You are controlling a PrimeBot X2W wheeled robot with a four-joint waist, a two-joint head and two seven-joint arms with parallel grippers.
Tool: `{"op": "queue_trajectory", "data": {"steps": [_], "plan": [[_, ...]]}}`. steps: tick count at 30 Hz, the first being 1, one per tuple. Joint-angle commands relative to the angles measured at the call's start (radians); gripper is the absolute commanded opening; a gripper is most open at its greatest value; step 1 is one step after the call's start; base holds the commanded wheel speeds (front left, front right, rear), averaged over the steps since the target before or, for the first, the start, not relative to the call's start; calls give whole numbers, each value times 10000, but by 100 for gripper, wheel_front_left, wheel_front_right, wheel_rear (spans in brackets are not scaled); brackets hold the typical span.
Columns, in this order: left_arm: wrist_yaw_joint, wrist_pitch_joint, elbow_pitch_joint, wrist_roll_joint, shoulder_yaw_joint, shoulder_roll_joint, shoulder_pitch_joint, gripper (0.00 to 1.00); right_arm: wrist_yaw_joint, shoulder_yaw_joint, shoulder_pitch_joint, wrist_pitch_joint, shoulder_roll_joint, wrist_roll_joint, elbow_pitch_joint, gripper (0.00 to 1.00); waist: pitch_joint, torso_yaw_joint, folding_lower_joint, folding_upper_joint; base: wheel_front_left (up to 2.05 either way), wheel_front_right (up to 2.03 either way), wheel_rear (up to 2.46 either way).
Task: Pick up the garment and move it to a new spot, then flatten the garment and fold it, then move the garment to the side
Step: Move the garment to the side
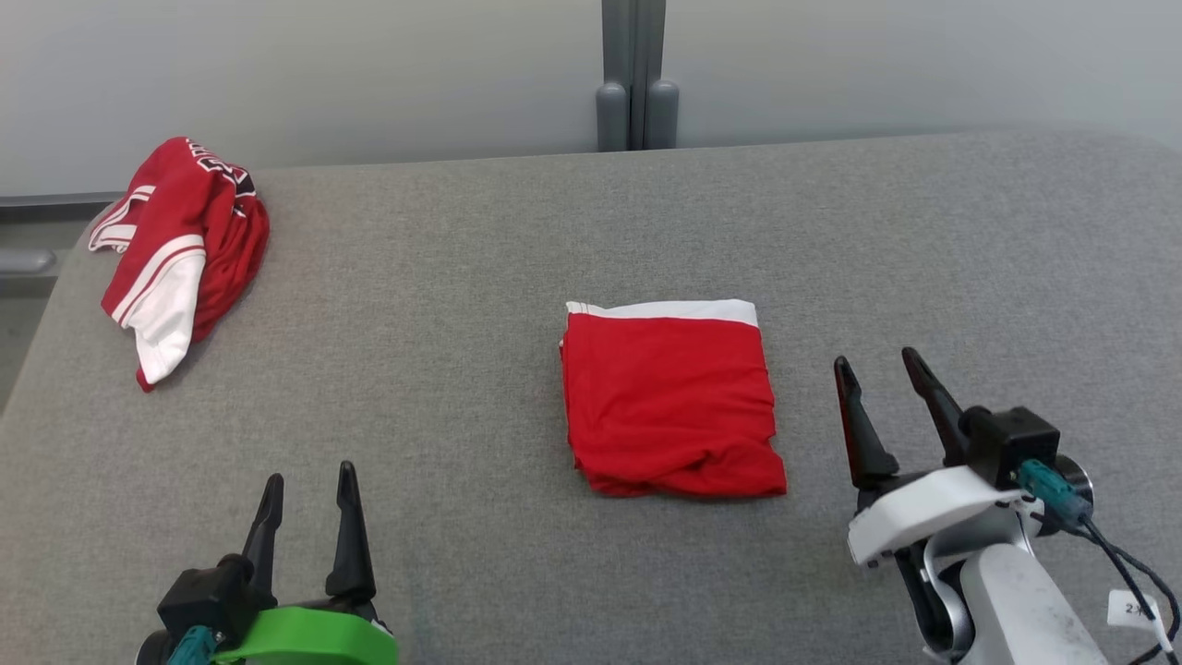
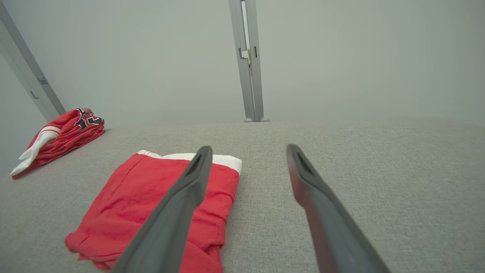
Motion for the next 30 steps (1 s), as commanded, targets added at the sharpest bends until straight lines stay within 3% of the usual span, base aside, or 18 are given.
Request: {"op": "queue_trajectory", "data": {"steps": [1,10,14,22,29,30], "plan": [[-41,-6,-87,97,-40,-6,-180,100,-4,-27,-287,267,-7,-144,13,100,62,83,0,0,0,0,0],[-46,-6,-408,6,-392,-9,-409,100,-4,64,-1469,3271,-10,75,527,100,367,530,0,0,0,0,0],[51,-6,-579,-122,-562,-5,-522,100,-4,-113,-1818,4010,-11,202,1067,100,613,833,0,0,0,0,0],[154,-6,-789,-236,-682,-7,-723,100,-4,-376,-2408,4856,-61,201,2374,100,1178,1438,0,0,0,0,0],[205,-6,-857,-266,-680,-7,-815,100,-4,-125,-2775,5119,-111,628,3106,100,1443,1565,0,0,0,0,0],[203,-6,-883,-223,-699,-7,-850,100,-4,-66,-2821,5107,-113,698,3192,78,1469,1554,0,0,0,0,0]]}}
